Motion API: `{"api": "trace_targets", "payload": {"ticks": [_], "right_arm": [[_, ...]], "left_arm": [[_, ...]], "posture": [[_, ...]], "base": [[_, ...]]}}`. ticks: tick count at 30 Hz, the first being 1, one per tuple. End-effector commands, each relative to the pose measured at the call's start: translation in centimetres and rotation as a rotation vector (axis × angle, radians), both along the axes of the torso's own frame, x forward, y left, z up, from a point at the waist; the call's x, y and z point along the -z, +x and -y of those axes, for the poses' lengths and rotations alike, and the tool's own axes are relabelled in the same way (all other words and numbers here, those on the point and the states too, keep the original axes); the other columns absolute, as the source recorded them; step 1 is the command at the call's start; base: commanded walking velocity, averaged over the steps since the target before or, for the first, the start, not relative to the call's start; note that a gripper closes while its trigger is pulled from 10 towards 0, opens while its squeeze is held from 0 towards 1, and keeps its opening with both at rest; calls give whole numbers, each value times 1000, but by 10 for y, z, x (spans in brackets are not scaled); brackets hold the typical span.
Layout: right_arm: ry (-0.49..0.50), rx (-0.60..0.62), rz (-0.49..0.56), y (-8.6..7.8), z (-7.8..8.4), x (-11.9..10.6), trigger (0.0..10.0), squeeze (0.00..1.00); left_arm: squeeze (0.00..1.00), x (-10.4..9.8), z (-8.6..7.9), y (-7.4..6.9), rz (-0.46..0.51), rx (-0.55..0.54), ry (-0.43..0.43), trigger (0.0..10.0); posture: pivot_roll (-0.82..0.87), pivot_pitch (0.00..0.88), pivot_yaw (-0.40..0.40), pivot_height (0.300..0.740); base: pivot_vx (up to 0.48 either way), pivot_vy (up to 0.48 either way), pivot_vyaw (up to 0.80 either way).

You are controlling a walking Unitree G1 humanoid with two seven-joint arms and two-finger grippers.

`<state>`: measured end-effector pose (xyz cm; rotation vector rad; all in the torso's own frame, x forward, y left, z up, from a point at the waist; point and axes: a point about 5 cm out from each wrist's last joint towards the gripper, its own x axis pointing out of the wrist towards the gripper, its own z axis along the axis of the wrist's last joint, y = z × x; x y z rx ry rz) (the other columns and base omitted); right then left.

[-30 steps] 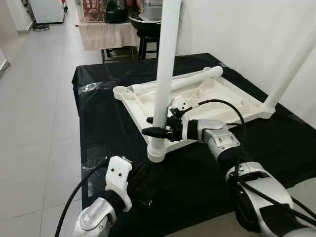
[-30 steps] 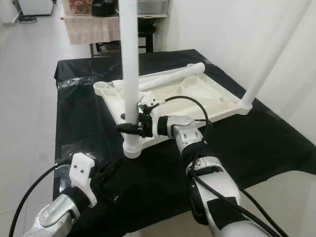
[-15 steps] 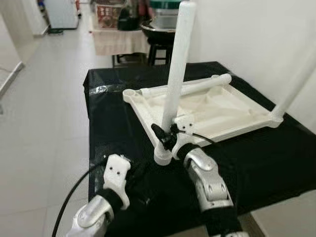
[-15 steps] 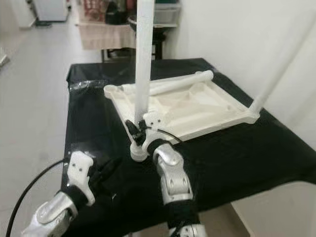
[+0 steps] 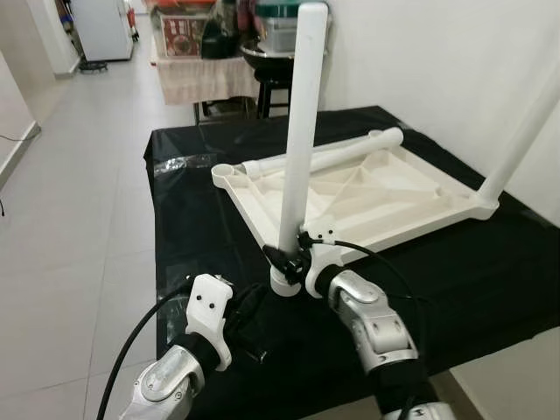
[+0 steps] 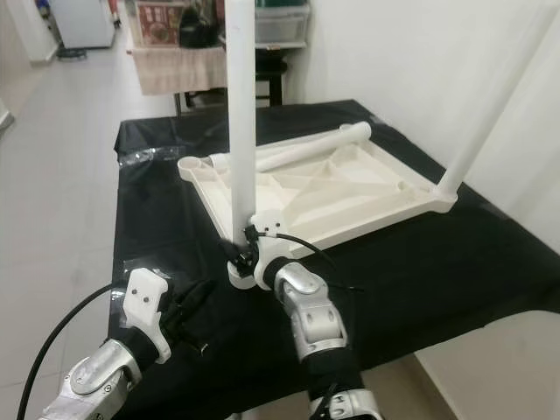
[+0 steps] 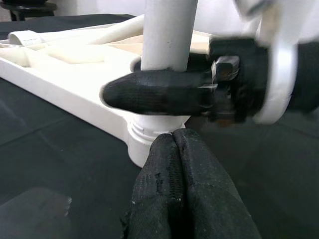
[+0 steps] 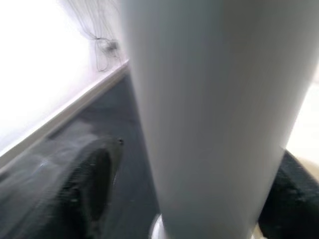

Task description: Building children table

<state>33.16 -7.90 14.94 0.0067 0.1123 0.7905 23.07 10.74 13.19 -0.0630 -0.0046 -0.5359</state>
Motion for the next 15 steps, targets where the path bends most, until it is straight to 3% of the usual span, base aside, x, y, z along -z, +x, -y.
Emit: {"api": "trace_targets", "payload": {"ticks": [1,3,4,5,11,15], "right_arm": [[23,-50,31,-1,-5,-7,10000,1000],[-16,-249,94,7,-1,-18,10000,1000],[-16,-249,94,7,-1,-18,10000,1000],[-68,-385,114,18,6,-27,10000,0],[-86,-516,79,35,12,-47,10000,0],[-110,-502,58,41,13,-50,10000,0]], "left_arm": [[0,3,1,0,-11,4,3,10000],[0,4,2,0,-11,7,1,10000],[0,4,2,0,-11,7,1,10000],[0,4,4,-1,-11,7,-1,10000],[0,3,5,-1,-11,7,-5,10000],[0,3,6,-1,-11,7,-7,10000]], "posture": [[27,26,-44,740],[40,22,-55,740],[40,22,-55,740],[43,23,-56,740],[50,26,-65,740],[54,31,-73,740]], "base": [[0,0,0],[0,0,0],[0,0,0],[0,0,0],[0,0,0],[0,0,0]]}}
